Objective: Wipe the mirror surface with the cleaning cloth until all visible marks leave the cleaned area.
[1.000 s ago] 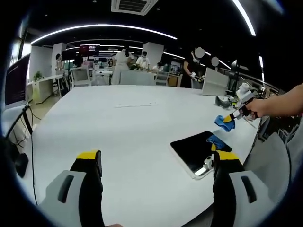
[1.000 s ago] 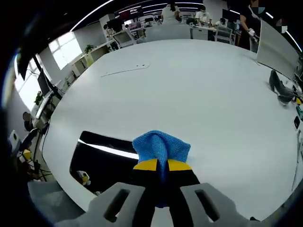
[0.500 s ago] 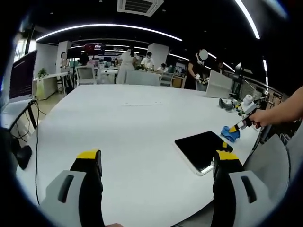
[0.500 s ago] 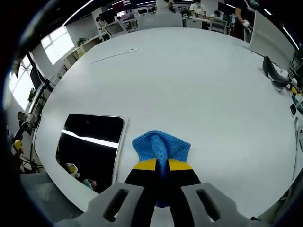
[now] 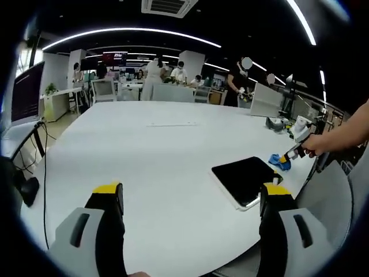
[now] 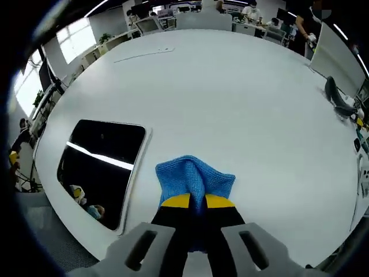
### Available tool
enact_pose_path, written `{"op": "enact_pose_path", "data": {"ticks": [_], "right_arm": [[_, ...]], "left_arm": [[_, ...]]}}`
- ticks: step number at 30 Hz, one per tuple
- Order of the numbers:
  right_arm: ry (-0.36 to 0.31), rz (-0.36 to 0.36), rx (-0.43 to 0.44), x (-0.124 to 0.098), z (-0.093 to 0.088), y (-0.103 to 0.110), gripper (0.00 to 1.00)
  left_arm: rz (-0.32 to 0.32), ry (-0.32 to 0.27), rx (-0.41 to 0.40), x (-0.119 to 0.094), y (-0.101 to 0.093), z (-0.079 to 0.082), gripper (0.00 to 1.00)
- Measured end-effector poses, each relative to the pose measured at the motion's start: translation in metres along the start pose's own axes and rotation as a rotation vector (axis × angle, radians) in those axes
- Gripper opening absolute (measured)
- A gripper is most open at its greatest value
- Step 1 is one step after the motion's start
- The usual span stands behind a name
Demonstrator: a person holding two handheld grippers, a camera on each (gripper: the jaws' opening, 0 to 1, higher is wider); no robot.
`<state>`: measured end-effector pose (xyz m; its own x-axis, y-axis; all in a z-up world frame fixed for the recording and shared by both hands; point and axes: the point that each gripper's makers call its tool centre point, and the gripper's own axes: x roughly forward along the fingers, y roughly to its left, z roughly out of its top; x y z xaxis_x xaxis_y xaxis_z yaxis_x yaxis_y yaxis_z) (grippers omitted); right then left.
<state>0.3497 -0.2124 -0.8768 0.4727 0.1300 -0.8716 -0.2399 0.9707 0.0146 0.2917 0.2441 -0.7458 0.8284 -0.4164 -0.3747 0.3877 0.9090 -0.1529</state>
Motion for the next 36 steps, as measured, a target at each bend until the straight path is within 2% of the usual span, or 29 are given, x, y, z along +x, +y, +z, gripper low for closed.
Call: {"op": "enact_pose_path", "data": {"ticks": [5,11,16,18,23,25,28,30,32,36], "right_arm": [[0.009,0.006,0.055,0.000,0.002,-0.001,0.01],[0.035,-0.008,0.106,0.000,0.002,-0.001,0.00],[0.071,-0.019,0.068,0.000,0.000,0.000,0.00],[0.090,-0.022,0.098,0.000,0.000,0.000,0.00],[0.121,0.003,0.032,0.002,0.000,0.000,0.00],[0.127,0.002,0.056,0.003,0.000,-0.001,0.00],[0.126,0.003,0.039,0.004,-0.001,-0.001,0.00],[0.108,0.007,0.010,0.003,-0.003,0.001,0.00],[0.095,0.002,0.049,0.003,-0.002,0.000,0.00],[0.048,-0.020,-0.062,0.004,0.000,0.002,0.03]], "left_arm": [[-0.013,0.017,0.010,0.003,-0.006,-0.002,0.98],[-0.022,0.009,0.011,0.004,-0.010,0.001,0.98],[-0.018,0.002,0.007,0.001,-0.011,0.003,0.98],[-0.016,0.008,0.010,0.001,-0.009,0.001,0.98],[-0.007,0.005,0.004,0.001,-0.008,0.002,0.98],[-0.009,0.009,0.006,0.004,-0.008,0.001,0.98],[-0.013,0.011,0.008,0.008,-0.009,0.001,0.98],[-0.015,0.009,0.007,0.009,-0.013,0.004,0.98],[-0.021,0.012,0.011,0.010,-0.017,0.004,0.98],[-0.026,0.014,0.008,0.013,-0.019,0.004,0.98]]}}
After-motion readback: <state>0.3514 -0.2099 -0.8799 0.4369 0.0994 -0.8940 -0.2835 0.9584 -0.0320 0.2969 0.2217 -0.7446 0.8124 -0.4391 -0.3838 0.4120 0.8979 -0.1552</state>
